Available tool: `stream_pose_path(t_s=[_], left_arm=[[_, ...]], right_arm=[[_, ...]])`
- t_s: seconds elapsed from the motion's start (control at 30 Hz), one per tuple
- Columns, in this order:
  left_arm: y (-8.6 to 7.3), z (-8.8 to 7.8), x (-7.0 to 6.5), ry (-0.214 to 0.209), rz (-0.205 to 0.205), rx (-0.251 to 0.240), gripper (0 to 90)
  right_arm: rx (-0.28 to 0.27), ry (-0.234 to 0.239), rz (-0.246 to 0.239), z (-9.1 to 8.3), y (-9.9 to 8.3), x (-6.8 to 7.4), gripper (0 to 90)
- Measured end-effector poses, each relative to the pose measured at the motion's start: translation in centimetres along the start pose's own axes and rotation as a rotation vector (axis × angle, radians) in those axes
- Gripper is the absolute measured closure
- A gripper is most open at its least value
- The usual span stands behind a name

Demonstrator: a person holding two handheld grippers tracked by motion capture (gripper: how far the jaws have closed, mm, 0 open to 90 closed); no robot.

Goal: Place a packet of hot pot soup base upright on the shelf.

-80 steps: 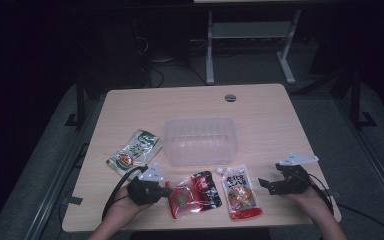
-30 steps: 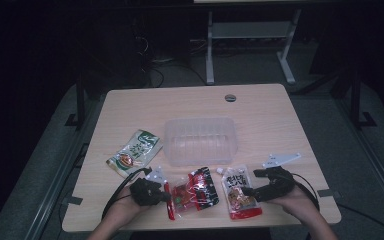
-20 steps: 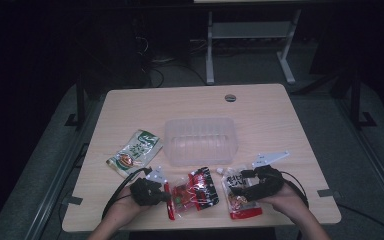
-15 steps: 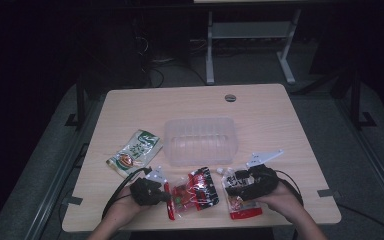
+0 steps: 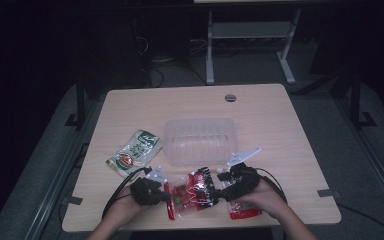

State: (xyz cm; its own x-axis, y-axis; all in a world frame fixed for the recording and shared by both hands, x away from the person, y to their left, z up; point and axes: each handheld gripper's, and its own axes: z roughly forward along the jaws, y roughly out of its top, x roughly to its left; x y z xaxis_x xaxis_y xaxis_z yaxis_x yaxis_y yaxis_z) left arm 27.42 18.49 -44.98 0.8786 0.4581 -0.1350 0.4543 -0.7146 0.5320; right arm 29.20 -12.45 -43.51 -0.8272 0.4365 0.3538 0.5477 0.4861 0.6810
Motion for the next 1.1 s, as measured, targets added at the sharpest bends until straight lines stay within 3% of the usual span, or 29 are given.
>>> stream_pose_path(t_s=[0.2,0.4,0.6,0.83,1.0,1.1], left_arm=[[0.0,0.0,0.0,-0.002,-0.003,0.001,89.8],[0.0,0.0,0.0,-0.006,-0.011,-0.001,89.8],[0.0,0.0,0.0,-0.01,-0.015,0.0,89.8],[-0.1,-0.1,0.1,-0.011,-0.012,0.005,89.8],[-0.1,0.0,0.2,-0.016,-0.021,-0.002,89.8],[-0.1,0.0,0.2,-0.018,-0.025,-0.004,89.8]], right_arm=[[0.04,0.024,0.011,1.7,0.4,-0.1,25.0],[0.045,0.063,0.027,3.2,0.8,-0.3,30.7],[0.059,0.081,0.057,3.7,0.8,-0.5,36.7],[0.037,0.111,0.065,3.6,0.7,-0.7,51.9],[0.002,0.132,0.039,3.2,0.9,-0.5,66.7],[-0.015,0.152,0.045,3.0,1.0,-0.6,70.0]])
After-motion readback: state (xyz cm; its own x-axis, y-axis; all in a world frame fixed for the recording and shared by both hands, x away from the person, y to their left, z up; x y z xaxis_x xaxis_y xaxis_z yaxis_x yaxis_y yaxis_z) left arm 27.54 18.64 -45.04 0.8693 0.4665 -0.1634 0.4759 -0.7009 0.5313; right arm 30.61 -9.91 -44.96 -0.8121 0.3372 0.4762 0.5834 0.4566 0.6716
